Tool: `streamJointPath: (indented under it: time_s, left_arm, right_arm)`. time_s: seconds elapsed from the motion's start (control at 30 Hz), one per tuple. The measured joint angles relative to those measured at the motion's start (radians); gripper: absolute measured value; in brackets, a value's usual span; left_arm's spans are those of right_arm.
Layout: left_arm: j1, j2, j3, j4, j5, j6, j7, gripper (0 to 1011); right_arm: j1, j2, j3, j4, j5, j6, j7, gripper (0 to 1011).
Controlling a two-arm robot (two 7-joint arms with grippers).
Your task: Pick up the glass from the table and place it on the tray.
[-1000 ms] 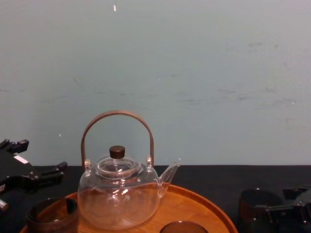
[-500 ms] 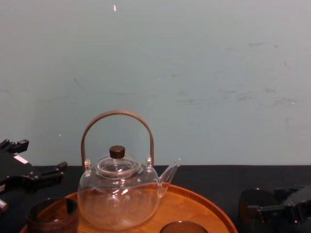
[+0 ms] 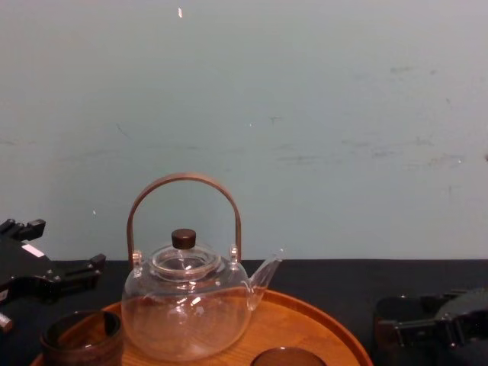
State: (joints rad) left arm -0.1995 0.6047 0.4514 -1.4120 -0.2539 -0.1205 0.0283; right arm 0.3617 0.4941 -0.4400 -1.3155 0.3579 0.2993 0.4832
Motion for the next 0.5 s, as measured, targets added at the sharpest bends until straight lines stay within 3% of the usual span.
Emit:
streamJointPath:
  time_s: [0.5]
  left_arm:
    - [0.0,0.0,0.0,0.0,0.0,0.0,0.0,1001]
  right_arm:
    - [0.01,-0.007,-0.016,0.013,-0.022,0.013,-0.004,1002]
